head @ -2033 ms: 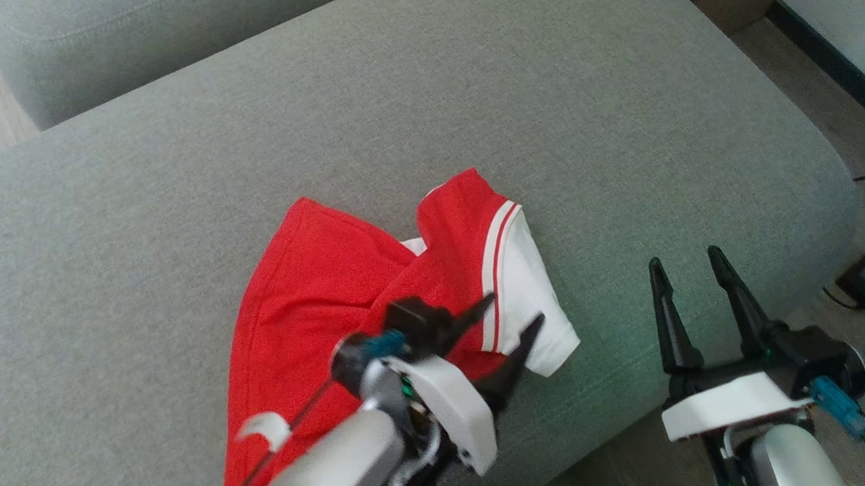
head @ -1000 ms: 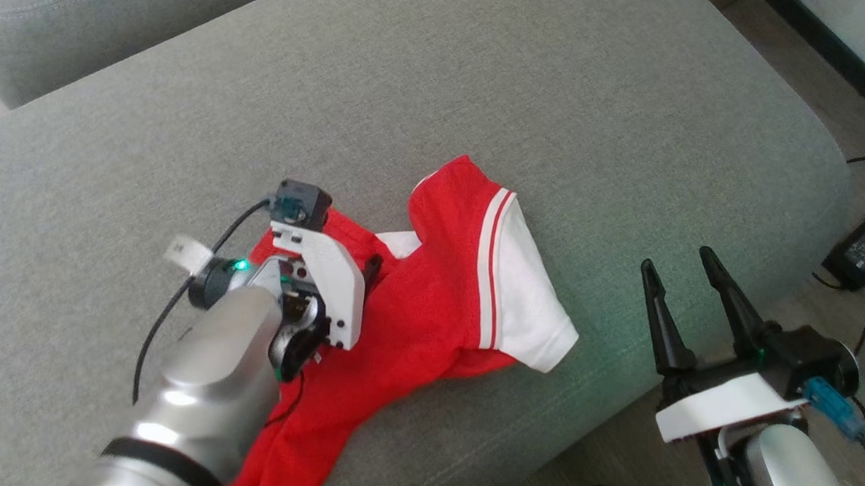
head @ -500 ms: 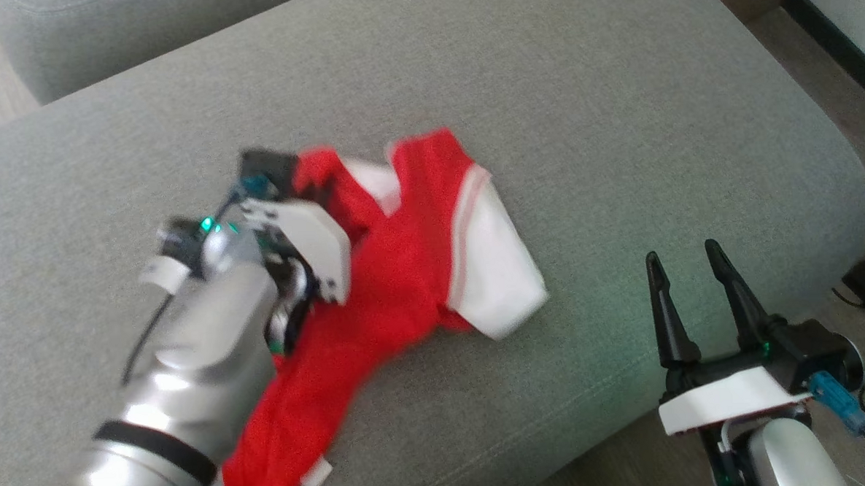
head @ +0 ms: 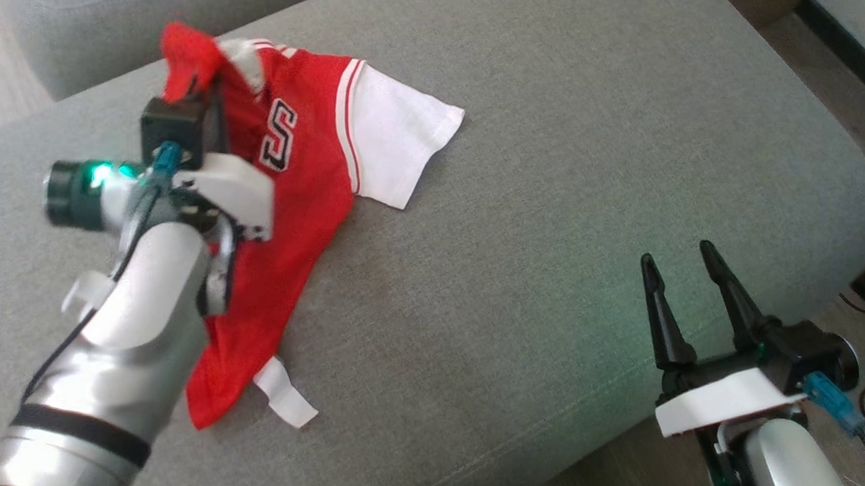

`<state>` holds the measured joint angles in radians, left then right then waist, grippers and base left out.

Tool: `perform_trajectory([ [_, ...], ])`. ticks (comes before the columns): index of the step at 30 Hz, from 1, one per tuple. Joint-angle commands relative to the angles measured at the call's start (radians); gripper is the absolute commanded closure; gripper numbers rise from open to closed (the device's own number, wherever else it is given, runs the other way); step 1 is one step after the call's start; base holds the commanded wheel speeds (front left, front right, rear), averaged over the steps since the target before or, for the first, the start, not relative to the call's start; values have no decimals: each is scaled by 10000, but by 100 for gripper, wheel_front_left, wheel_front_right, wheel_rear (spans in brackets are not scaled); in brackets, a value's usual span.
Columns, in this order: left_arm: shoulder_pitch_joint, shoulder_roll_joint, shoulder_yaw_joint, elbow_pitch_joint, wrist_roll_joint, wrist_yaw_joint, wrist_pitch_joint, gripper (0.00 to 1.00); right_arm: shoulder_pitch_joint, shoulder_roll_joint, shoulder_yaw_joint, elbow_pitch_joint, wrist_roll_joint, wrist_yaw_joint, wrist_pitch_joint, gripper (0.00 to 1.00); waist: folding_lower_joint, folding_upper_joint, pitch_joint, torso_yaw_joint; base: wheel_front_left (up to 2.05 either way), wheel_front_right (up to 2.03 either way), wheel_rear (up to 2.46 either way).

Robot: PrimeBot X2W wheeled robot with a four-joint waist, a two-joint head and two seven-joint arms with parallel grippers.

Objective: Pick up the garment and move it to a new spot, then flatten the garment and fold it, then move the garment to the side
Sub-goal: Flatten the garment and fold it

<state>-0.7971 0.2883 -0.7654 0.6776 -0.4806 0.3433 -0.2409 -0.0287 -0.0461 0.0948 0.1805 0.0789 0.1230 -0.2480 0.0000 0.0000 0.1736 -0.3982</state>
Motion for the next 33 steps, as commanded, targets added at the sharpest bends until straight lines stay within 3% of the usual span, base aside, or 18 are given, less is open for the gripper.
perform_trajectory([
  [1,-339,488,412,22,102,77,-127,100,-232,-41,293,-296,-31,77,-138,0,0,0,88,-66,0,0,0],
  [11,-408,1096,1881,847,329,803,-205,100,-334,-41,349,-287,-6,77,-138,0,0,0,380,-293,0,0,0],
  [17,-183,1323,2546,1030,379,765,-206,100,-339,-41,293,-276,33,77,-138,0,0,0,349,-257,0,0,0],
  [18,-128,1291,2655,1097,330,697,-206,77,-321,-41,266,-277,26,77,-138,0,0,0,320,-215,0,0,0],
  [20,-38,1187,2802,1310,213,495,-207,0,-299,-41,249,-266,-10,77,-138,0,0,0,232,-125,0,0,0],
  [26,380,846,3423,1194,-34,187,-207,0,-262,-51,127,-327,-193,77,-138,0,0,0,-192,216,0,0,0],
  [33,2189,292,4487,-1165,120,85,-208,0,9,-166,-216,-468,-331,77,-138,0,0,0,-839,696,0,0,0],
])
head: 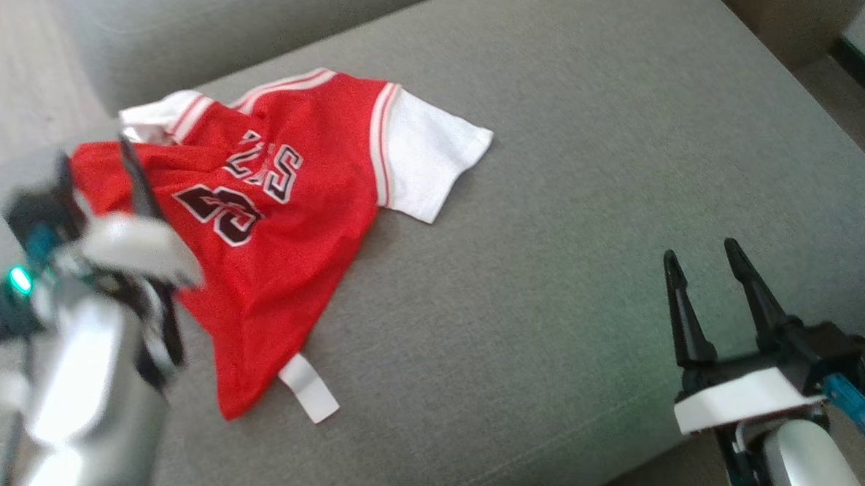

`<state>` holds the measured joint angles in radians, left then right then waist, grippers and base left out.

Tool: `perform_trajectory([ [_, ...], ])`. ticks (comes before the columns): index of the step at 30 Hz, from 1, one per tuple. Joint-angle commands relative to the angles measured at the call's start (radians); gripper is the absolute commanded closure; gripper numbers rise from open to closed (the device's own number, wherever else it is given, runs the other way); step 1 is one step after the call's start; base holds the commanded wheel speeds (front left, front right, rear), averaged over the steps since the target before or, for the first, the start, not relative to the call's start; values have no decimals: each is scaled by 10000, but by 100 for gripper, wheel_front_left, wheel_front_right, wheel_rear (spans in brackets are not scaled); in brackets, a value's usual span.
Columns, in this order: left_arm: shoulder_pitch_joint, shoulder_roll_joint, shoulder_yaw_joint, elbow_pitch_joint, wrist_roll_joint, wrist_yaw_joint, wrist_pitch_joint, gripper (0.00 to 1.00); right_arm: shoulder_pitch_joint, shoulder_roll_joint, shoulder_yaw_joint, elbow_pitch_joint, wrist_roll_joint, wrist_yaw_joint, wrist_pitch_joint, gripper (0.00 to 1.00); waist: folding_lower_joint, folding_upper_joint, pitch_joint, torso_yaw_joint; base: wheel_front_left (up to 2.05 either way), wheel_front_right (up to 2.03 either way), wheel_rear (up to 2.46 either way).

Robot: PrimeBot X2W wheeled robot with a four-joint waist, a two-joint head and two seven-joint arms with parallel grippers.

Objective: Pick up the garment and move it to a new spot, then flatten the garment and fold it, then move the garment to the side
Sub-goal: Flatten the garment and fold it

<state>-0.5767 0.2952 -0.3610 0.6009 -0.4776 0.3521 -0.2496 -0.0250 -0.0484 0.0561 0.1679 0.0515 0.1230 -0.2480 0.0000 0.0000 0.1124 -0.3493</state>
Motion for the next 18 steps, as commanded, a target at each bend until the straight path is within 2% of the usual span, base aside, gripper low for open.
perform_trajectory([
  [1,388,120,561,-787,147,0,-121,0,23,-157,122,-343,-62,77,-138,0,0,0,-314,281,0,0,0],
  [10,3982,-875,781,-3778,917,-91,-122,0,396,-329,-272,-297,-127,77,-138,0,0,0,-825,1249,0,0,0],
  [12,4783,-1048,678,-4298,1197,-368,-122,0,477,-379,-365,-244,-118,77,-136,0,0,0,-917,1663,0,0,0],
  [18,5786,-1212,715,-4498,1550,-1043,-122,0,560,-390,-446,-14,-136,77,-117,0,0,0,-1139,2399,0,0,0],
])
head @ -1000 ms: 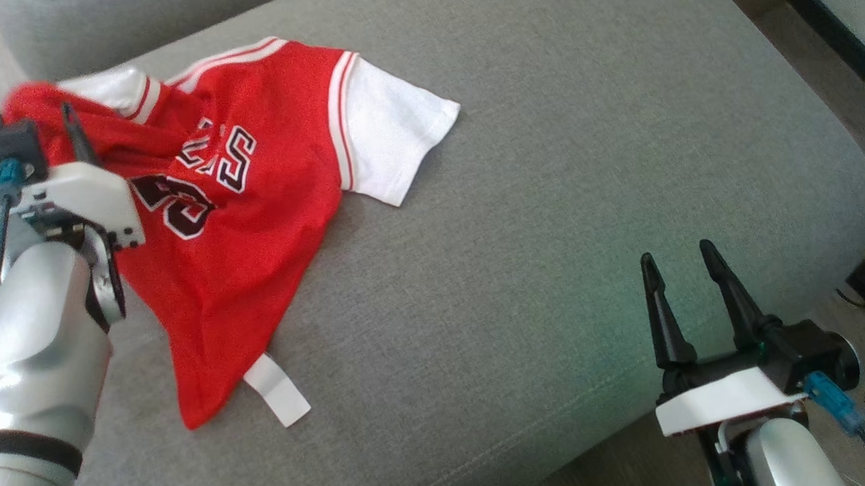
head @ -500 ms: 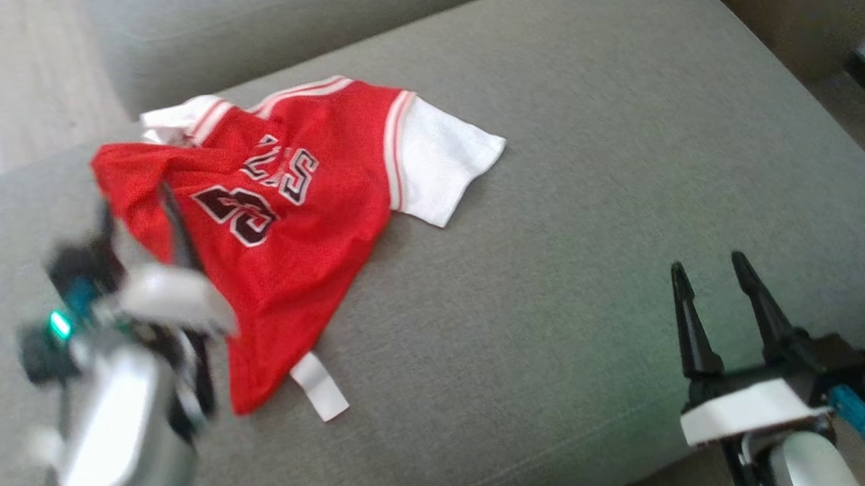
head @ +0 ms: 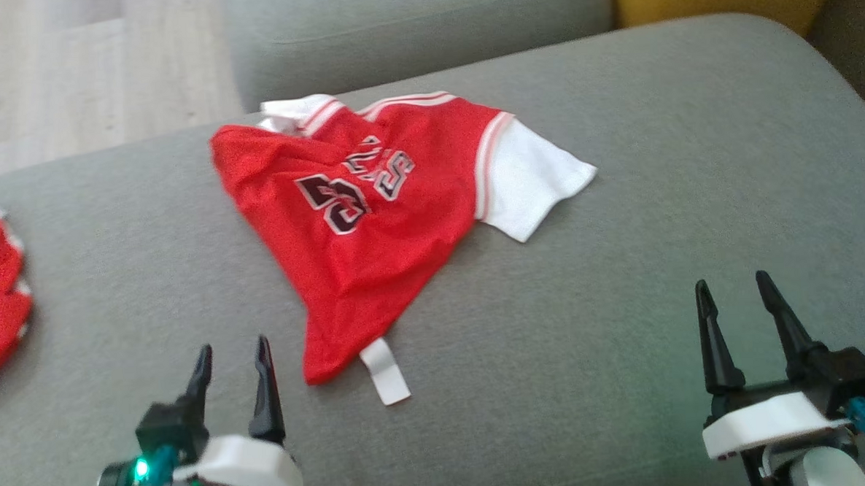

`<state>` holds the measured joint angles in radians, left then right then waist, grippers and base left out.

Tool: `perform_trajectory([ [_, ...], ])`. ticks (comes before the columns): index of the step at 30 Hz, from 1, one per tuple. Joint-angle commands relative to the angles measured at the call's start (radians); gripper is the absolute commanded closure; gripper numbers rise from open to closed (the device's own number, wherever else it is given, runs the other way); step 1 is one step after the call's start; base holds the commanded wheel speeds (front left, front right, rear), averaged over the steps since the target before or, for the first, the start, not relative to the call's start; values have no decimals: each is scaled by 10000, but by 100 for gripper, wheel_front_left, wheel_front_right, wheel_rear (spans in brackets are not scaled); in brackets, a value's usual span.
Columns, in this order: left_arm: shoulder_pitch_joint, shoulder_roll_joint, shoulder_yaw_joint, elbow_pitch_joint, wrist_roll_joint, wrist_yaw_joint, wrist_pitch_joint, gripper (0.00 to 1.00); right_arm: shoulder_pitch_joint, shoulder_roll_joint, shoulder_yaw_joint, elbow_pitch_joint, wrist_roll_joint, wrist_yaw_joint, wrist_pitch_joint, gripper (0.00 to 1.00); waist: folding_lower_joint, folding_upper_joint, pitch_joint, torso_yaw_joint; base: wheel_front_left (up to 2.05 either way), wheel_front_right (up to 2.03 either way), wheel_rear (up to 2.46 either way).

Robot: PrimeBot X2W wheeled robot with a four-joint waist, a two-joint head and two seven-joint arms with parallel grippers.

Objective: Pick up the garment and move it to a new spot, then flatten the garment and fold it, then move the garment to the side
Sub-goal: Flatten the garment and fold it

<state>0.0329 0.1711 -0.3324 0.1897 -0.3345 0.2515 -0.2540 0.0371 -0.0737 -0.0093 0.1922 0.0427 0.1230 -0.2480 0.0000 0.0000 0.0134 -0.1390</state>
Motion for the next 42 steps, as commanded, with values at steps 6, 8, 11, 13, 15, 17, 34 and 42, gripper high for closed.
perform_trajectory([
  [6,383,-74,811,-495,483,-595,-78,0,-124,-102,385,232,-14,77,-90,0,0,0,-390,749,0,0,0],
  [8,550,-93,980,-546,644,-799,-78,0,-165,-82,496,442,-1,77,-85,0,0,0,-458,849,0,0,0],
  [11,704,-173,1210,-659,783,-939,-78,0,-202,-45,577,631,71,77,-87,0,0,0,-515,928,0,0,0],
  [13,836,-258,1384,-706,916,-1108,-78,0,-198,-12,622,820,120,77,-89,0,0,0,-575,1013,0,0,0],
  [15,915,-343,1521,-717,1056,-1271,-78,0,-184,8,663,991,142,77,-92,0,0,0,-618,1083,0,0,0],
  [17,965,-438,1652,-720,1187,-1402,-78,0,-185,22,706,1115,149,77,-96,0,0,0,-640,1127,0,0,0],
  [34,51,-1086,842,421,1218,-2583,966,0,-1335,-429,998,1183,474,77,665,0,0,0,-283,1262,0,0,0],
  [42,-1683,-1189,-257,1314,950,-2475,3048,0,-3298,-1110,1351,1584,645,77,2356,0,0,0,688,1358,0,0,0],
])
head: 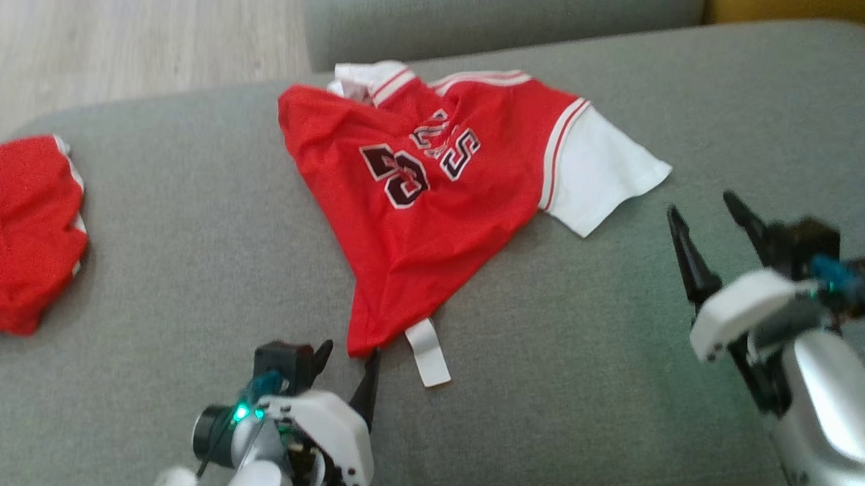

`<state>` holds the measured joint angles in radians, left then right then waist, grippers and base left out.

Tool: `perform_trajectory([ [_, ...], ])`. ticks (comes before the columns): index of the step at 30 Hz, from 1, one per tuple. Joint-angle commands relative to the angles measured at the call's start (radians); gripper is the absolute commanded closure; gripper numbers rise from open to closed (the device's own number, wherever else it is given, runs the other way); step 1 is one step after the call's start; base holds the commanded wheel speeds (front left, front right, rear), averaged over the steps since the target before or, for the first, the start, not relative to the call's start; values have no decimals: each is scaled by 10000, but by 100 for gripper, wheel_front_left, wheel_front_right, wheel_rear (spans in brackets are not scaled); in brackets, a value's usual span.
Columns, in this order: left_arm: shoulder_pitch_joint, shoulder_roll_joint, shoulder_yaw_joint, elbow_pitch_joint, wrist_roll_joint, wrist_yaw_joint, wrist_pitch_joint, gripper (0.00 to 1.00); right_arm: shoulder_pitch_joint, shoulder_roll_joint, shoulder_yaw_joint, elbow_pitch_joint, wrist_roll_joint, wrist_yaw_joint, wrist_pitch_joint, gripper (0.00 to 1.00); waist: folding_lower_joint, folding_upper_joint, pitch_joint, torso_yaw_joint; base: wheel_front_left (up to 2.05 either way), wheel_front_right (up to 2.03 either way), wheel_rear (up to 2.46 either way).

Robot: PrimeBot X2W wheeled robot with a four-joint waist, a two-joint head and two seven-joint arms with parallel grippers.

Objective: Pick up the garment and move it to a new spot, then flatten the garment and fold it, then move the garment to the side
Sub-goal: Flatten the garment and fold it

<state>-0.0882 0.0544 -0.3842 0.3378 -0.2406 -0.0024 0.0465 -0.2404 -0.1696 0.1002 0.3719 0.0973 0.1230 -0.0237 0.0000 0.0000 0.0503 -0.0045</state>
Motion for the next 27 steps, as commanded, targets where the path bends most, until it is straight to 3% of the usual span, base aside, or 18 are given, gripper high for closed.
perform_trajectory([
  [1,-624,-24,217,1,-18,80,179,0,-753,-226,308,-124,130,77,291,0,0,0,428,7,0,0,0],
  [10,-1453,-27,35,828,-38,9,303,0,-2284,-865,321,778,454,77,1864,0,0,0,1136,105,0,0,0],
  [22,-2038,-37,-529,1000,-324,-169,202,0,-3719,-1338,75,2046,418,77,2641,0,0,0,1724,495,0,0,0],
  [24,-2129,-38,-689,956,-406,-198,208,10,-4003,-1400,101,2377,351,77,2849,0,0,0,1857,575,0,0,0],
  [27,-2250,-39,-976,901,-535,-231,237,39,-4327,-1462,201,2872,275,77,3141,0,0,0,2015,723,0,0,0],
])
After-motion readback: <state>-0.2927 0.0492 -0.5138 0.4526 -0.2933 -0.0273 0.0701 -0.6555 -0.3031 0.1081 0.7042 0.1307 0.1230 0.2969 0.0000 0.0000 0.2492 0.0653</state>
